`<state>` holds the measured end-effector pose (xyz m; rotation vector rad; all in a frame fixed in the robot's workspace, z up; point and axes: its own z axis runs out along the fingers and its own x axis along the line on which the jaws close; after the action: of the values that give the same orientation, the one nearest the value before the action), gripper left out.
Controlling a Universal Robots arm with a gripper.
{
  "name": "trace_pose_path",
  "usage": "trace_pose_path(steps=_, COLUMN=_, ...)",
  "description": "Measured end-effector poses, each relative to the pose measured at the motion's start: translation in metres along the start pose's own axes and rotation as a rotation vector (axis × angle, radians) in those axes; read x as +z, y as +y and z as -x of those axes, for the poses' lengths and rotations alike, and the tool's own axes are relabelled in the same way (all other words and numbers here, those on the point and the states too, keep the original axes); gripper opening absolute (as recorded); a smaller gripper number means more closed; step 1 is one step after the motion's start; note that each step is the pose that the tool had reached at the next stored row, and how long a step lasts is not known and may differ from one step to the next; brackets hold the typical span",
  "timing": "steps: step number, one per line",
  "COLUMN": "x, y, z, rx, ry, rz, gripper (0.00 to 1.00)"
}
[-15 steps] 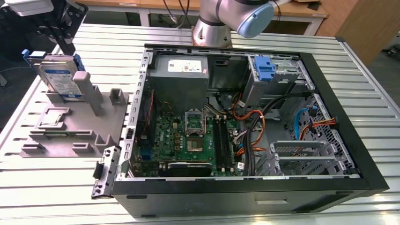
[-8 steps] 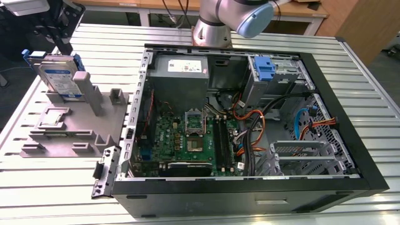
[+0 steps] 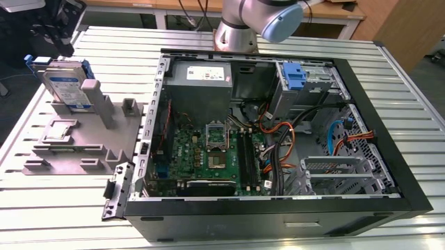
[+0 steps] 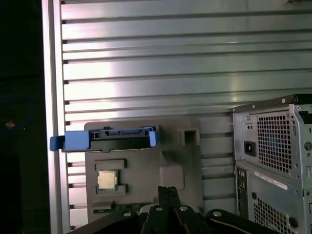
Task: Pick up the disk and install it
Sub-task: 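Reach for the disk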
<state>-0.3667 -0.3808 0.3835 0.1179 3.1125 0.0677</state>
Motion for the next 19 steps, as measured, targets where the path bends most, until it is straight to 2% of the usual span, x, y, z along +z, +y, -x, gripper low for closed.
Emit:
trace_pose_path(steps=11, x=0.0026, y=0.012, z=-0.037, rx=0.0, ry=0.0, rz=0.0, gripper=0.1)
trace_pose_path(steps=19, x=0.0069, y=0.0251, z=-0.0636, rx=0.0, ry=0.0, rz=-0.0001, gripper=0.1)
